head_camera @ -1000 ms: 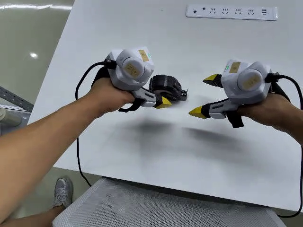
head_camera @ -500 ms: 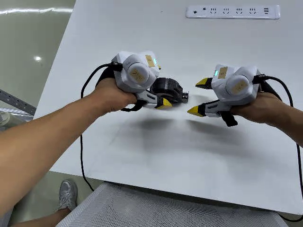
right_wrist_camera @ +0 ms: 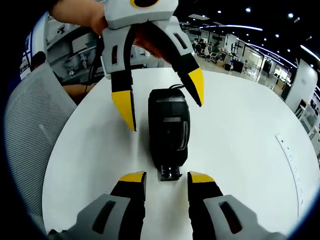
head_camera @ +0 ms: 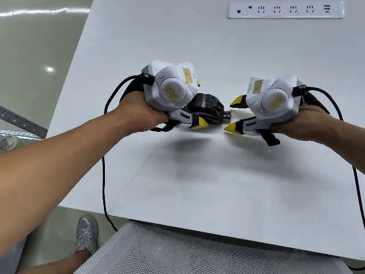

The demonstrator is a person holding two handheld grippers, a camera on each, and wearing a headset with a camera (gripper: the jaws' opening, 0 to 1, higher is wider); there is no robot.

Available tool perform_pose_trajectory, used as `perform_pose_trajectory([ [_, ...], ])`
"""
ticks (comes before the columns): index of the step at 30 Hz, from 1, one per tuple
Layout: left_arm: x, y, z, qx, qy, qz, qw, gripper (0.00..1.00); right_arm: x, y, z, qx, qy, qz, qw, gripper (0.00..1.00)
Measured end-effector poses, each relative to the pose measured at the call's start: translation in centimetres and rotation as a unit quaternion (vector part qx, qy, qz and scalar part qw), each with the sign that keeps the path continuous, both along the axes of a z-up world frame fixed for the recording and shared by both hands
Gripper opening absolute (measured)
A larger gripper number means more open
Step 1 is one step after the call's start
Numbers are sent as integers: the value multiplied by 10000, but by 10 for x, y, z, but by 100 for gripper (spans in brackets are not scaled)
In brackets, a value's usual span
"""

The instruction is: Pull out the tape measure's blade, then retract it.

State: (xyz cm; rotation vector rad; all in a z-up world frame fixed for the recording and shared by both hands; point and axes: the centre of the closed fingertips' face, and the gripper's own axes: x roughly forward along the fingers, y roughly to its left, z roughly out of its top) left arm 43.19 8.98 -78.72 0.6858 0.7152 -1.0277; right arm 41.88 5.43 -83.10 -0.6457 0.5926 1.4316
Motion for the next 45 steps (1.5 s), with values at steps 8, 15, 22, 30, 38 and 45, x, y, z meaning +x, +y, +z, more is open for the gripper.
perform_pose_trajectory([
  [8,2,-3,-1,51,17,-144,9999,44,0,0,-3,-26,7,41,10000,25],
  [15,0,-6,-6,178,56,-323,9993,40,0,2,-5,0,-4,125,9999,20],
  [22,2,-6,-8,357,-30,-463,9983,33,4,2,-6,1,-90,158,9998,15],
  [30,2,-6,-8,317,34,-500,9982,33,4,3,-6,-67,-226,329,9992,14],
  [38,1,-8,-10,397,57,-660,9970,32,2,3,-6,-153,-297,541,9980,12],
  [45,0,-8,-10,401,97,-660,9970,31,3,2,-7,-143,-278,548,9980,10],
])
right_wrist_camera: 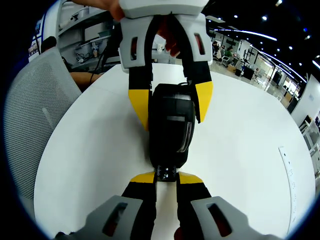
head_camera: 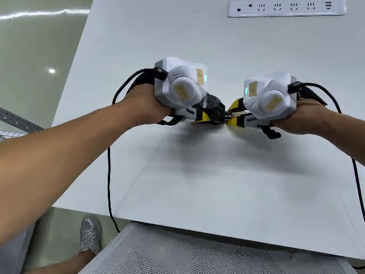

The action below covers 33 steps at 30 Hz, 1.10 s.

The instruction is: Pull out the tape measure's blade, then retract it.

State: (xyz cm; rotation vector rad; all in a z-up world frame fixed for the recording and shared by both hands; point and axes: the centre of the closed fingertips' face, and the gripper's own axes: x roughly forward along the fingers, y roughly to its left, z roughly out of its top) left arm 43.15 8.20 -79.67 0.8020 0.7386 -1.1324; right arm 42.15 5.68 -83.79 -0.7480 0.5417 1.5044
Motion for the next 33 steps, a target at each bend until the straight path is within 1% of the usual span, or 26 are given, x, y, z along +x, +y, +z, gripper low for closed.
perform_pose_trajectory([
  [1,0,0,0,2,7,-1,10000,30,0,0,0,-2,38,-10,10000,10],
  [8,1,0,0,39,46,43,10000,29,1,-2,1,-53,40,23,10000,9],
  [12,1,0,1,48,64,25,10000,29,1,-3,1,-67,130,17,9999,9],
  [19,1,0,0,104,90,0,9999,29,2,-5,2,-52,215,-7,9998,9],
  [24,2,0,0,130,107,29,9999,29,3,-7,2,-71,199,-6,9998,9],
  [33,2,1,1,81,140,76,9998,29,6,-17,3,-103,174,3,9998,9],
])
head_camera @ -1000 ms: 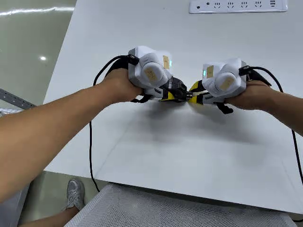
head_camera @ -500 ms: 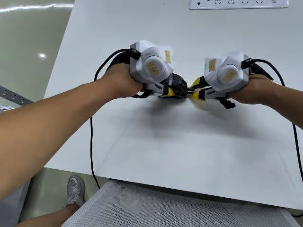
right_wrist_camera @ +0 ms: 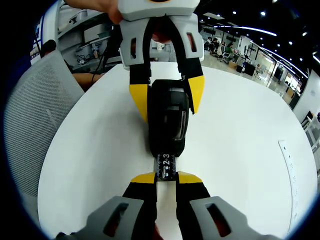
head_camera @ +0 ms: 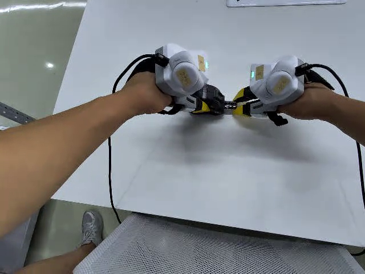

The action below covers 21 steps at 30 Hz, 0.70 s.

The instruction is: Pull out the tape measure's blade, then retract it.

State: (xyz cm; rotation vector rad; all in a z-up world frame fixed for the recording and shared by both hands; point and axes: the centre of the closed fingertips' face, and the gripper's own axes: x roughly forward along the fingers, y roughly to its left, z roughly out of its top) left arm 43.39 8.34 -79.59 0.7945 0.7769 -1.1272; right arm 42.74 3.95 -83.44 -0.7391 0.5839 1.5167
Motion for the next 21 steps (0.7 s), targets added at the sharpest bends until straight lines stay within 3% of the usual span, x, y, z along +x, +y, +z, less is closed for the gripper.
perform_pose_trajectory([
  [21,0,-1,-1,66,22,-4,10000,29,2,-24,-1,-26,13,-149,9999,9],
])
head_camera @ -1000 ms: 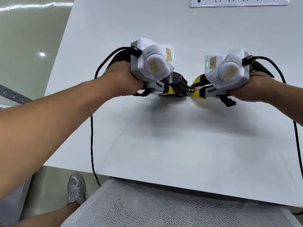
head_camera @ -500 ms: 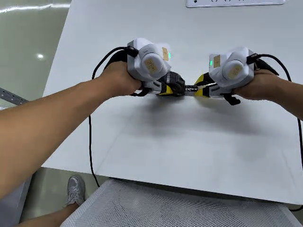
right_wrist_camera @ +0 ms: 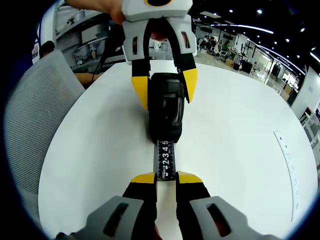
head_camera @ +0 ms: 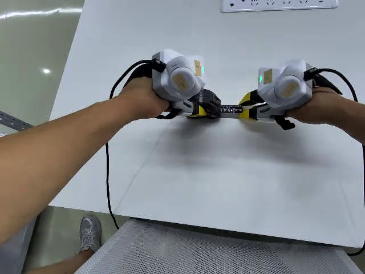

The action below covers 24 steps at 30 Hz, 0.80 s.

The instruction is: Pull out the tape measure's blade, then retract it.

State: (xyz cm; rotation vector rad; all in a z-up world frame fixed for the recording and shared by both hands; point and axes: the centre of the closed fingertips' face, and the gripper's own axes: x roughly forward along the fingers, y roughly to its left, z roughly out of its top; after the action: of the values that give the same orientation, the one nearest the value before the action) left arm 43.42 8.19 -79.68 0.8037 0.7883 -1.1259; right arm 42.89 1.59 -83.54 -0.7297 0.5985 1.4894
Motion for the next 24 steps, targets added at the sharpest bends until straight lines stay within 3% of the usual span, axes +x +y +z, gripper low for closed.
perform_pose_trajectory([
  [24,0,0,-1,43,16,-35,10000,29,1,-33,-2,-30,141,-180,9997,9],
])
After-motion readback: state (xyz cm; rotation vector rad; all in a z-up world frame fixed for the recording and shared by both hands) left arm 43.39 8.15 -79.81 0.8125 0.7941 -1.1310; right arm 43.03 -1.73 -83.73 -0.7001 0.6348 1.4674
